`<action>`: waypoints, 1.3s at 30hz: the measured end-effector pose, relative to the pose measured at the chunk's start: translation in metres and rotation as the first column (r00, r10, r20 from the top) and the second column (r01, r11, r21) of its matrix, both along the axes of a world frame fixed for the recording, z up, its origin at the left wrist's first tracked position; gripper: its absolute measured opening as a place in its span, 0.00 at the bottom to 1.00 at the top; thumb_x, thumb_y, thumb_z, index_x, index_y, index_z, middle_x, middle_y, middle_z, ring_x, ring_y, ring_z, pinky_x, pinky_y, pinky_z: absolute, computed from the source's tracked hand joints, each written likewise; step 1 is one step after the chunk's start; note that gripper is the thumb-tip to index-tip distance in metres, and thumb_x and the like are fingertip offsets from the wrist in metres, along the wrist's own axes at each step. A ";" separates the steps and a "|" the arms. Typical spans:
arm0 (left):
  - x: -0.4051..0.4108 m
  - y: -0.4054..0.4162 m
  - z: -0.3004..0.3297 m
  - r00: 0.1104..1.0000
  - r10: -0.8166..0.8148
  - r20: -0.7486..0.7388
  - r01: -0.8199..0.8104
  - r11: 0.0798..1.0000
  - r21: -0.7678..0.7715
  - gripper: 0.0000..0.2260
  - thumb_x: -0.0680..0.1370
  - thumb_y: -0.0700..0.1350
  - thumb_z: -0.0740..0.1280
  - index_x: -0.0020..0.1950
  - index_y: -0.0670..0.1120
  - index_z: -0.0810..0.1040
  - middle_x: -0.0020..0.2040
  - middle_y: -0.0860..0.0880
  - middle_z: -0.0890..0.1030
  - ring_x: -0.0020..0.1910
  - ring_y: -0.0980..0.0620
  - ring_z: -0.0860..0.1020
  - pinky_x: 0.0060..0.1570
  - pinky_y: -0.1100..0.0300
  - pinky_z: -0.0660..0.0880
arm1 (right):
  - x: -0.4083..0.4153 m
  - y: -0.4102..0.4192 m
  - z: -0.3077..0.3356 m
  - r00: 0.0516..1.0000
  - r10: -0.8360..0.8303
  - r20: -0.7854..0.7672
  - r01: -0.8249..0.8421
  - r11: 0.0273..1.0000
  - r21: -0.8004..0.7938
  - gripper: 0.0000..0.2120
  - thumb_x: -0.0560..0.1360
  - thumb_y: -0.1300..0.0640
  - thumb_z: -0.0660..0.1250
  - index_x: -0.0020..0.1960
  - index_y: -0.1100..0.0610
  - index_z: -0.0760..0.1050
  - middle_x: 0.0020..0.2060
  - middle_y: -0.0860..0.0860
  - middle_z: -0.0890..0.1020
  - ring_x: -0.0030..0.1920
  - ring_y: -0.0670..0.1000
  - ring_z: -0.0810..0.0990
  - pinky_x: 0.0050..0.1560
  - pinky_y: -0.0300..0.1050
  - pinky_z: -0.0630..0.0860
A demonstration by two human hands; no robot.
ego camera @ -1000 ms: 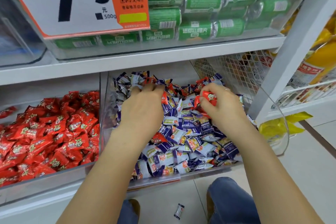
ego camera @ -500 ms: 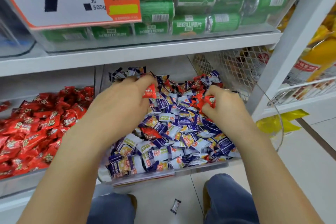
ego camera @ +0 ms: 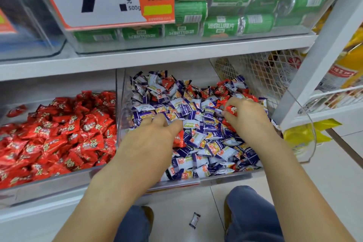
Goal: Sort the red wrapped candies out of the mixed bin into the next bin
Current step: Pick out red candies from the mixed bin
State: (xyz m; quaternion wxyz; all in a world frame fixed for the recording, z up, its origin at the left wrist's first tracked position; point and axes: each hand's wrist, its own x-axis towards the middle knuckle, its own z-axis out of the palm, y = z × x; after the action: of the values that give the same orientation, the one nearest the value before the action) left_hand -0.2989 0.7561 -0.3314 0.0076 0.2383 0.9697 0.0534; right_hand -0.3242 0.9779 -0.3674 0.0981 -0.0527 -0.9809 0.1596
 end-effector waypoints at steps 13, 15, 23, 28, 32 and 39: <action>-0.005 -0.121 0.038 0.985 0.172 0.024 -0.165 0.877 0.452 0.09 0.76 0.43 0.65 0.54 0.54 0.72 0.42 0.53 0.70 0.44 0.47 0.71 0.44 0.54 0.64 | 0.044 -0.057 0.048 0.976 -0.091 -0.197 -0.085 0.676 -0.732 0.04 0.74 0.57 0.69 0.41 0.53 0.76 0.22 0.47 0.72 0.24 0.49 0.68 0.26 0.43 0.67; -0.010 -0.140 0.031 0.970 0.231 0.075 -0.241 0.881 0.407 0.11 0.76 0.43 0.65 0.57 0.51 0.73 0.45 0.49 0.72 0.47 0.43 0.73 0.47 0.53 0.66 | 0.045 -0.086 0.059 0.978 0.014 -0.210 -0.169 0.648 -0.742 0.04 0.74 0.57 0.69 0.41 0.52 0.76 0.23 0.47 0.73 0.25 0.48 0.69 0.27 0.42 0.68; -0.029 -0.200 0.006 0.866 0.470 0.170 -0.497 0.771 0.399 0.18 0.77 0.46 0.66 0.66 0.47 0.72 0.60 0.37 0.75 0.59 0.37 0.73 0.57 0.51 0.68 | 0.014 -0.224 0.063 0.864 0.496 -0.091 -0.493 0.794 -0.356 0.13 0.74 0.48 0.68 0.57 0.46 0.73 0.53 0.47 0.78 0.57 0.46 0.74 0.57 0.45 0.70; -0.027 -0.200 0.010 0.878 0.438 0.192 -0.469 0.712 0.522 0.28 0.75 0.50 0.69 0.73 0.53 0.64 0.69 0.42 0.69 0.68 0.44 0.68 0.66 0.54 0.64 | 0.000 -0.233 0.064 0.804 0.589 0.082 -0.570 0.803 -0.172 0.30 0.73 0.43 0.67 0.73 0.43 0.61 0.63 0.52 0.73 0.64 0.51 0.71 0.65 0.45 0.66; -0.028 -0.196 0.018 0.874 0.475 0.099 -0.459 0.745 0.484 0.22 0.78 0.49 0.65 0.71 0.50 0.68 0.67 0.41 0.73 0.66 0.42 0.70 0.64 0.53 0.66 | 0.021 -0.185 0.072 0.858 0.510 -0.055 -0.506 0.824 -0.255 0.16 0.76 0.48 0.65 0.63 0.45 0.74 0.58 0.42 0.76 0.59 0.40 0.71 0.58 0.31 0.65; -0.045 -0.146 -0.016 0.898 0.168 0.407 -0.156 0.986 -0.064 0.28 0.72 0.68 0.62 0.71 0.66 0.61 0.77 0.53 0.54 0.76 0.47 0.49 0.74 0.44 0.44 | 0.050 -0.070 0.053 0.976 0.167 -0.140 -0.211 0.892 -0.401 0.07 0.77 0.53 0.64 0.52 0.43 0.79 0.50 0.36 0.80 0.54 0.35 0.76 0.53 0.34 0.70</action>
State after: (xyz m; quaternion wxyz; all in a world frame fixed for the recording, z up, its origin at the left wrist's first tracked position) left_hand -0.3435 0.6106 -0.3471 0.2102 0.1400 0.9636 0.0881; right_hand -0.2745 0.9077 -0.3148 0.1188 0.0317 -0.9190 0.3747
